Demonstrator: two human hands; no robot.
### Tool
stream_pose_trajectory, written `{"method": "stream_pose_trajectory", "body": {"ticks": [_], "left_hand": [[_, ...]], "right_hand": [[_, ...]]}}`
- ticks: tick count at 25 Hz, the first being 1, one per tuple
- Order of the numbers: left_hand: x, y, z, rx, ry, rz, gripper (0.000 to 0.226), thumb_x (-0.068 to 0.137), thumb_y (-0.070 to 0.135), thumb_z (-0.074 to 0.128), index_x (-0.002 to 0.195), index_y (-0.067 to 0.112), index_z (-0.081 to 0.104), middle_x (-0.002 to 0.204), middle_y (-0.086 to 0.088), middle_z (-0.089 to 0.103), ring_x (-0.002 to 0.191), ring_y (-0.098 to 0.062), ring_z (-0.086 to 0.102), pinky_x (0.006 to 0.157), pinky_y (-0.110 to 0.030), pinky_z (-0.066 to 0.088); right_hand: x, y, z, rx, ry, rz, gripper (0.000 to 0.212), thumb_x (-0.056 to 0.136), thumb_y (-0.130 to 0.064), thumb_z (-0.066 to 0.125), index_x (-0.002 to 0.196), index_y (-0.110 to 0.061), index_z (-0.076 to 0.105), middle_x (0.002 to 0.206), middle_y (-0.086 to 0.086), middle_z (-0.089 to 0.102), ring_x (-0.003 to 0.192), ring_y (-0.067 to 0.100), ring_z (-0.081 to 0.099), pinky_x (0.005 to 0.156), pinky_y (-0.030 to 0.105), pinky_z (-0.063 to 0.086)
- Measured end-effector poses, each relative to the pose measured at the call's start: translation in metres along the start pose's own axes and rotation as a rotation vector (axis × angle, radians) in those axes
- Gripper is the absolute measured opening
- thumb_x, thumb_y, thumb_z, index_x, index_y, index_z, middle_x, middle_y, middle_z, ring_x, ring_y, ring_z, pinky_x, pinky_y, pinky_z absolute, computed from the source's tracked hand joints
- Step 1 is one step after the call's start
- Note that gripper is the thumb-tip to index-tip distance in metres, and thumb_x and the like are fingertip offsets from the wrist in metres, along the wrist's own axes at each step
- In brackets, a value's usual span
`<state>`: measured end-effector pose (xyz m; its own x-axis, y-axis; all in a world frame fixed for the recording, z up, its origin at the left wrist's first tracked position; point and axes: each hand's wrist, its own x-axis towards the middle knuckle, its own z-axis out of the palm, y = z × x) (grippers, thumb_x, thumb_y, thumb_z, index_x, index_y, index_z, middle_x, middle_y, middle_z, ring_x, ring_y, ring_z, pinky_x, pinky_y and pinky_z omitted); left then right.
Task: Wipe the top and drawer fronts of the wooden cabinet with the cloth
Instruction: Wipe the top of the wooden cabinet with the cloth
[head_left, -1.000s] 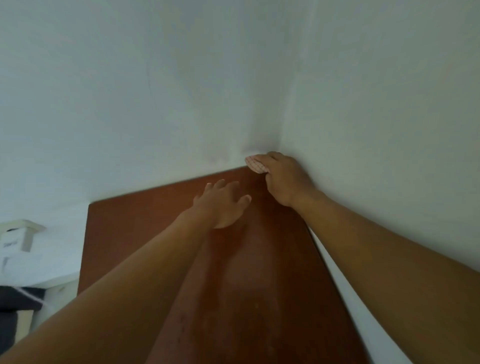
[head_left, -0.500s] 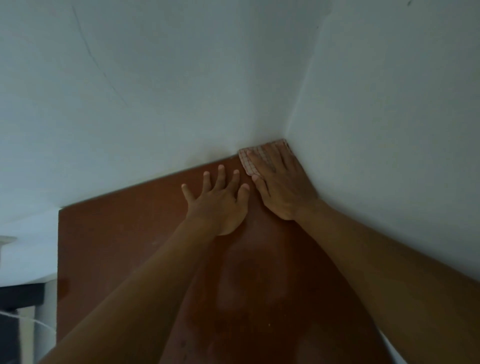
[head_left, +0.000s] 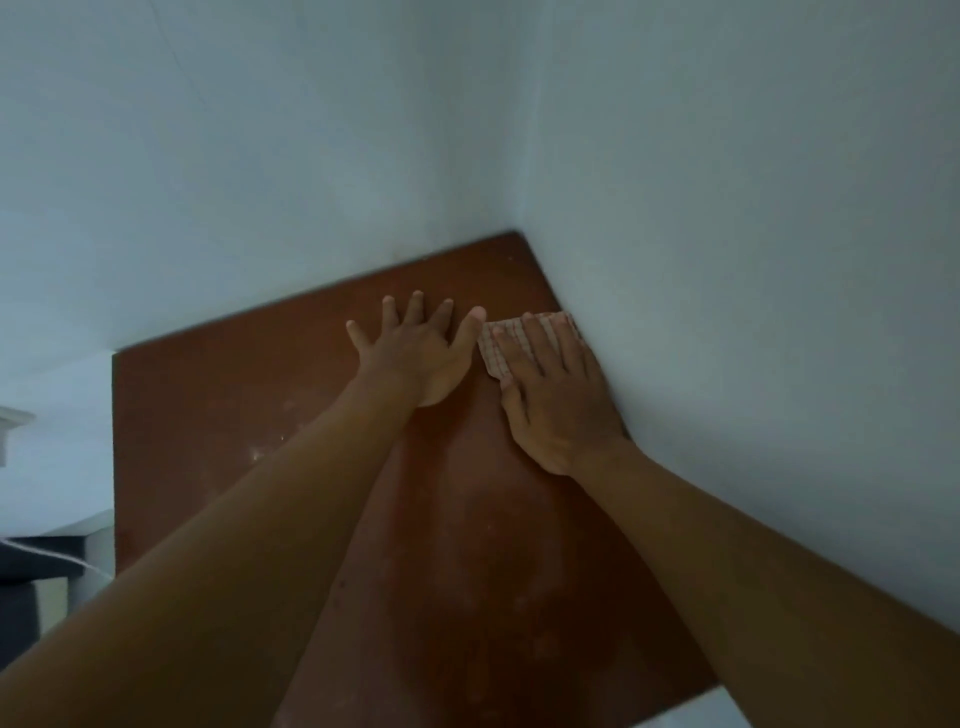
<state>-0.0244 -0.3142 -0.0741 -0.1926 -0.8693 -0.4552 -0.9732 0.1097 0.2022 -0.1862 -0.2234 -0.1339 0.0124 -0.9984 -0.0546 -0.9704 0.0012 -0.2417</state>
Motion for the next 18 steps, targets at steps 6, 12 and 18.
{"method": "stream_pose_trajectory", "body": {"ticks": [6,12,18], "left_hand": [[-0.103,0.013,0.075,-0.002,0.080,0.097,0.072,0.098,0.070,0.010,0.162,0.037,0.011,0.172,0.003,-0.002,0.157,-0.028,-0.015,0.120,-0.066,-0.007],[-0.169,0.026,0.098,0.083,0.018,0.062,0.076,0.097,0.070,0.006,0.162,0.033,0.011,0.172,0.001,0.001,0.157,-0.030,-0.012,0.119,-0.068,-0.007],[-0.189,0.036,0.105,0.029,-0.044,0.025,0.079,0.094,0.074,0.001,0.162,0.034,0.008,0.172,0.000,-0.003,0.157,-0.033,-0.011,0.118,-0.070,-0.008]], "right_hand": [[-0.111,0.012,0.006,-0.022,0.017,0.015,0.064,0.103,-0.043,0.023,0.164,-0.026,0.021,0.171,0.008,0.020,0.159,0.036,0.010,0.127,0.055,0.019],[-0.225,0.026,0.005,-0.066,-0.029,0.035,0.063,0.103,-0.042,0.025,0.164,-0.025,0.023,0.171,0.009,0.023,0.158,0.038,0.015,0.123,0.056,0.027],[-0.299,0.028,0.002,-0.088,-0.013,0.060,0.063,0.094,-0.027,0.060,0.155,-0.020,0.045,0.158,0.010,0.048,0.142,0.051,0.042,0.104,0.058,0.053]]}}
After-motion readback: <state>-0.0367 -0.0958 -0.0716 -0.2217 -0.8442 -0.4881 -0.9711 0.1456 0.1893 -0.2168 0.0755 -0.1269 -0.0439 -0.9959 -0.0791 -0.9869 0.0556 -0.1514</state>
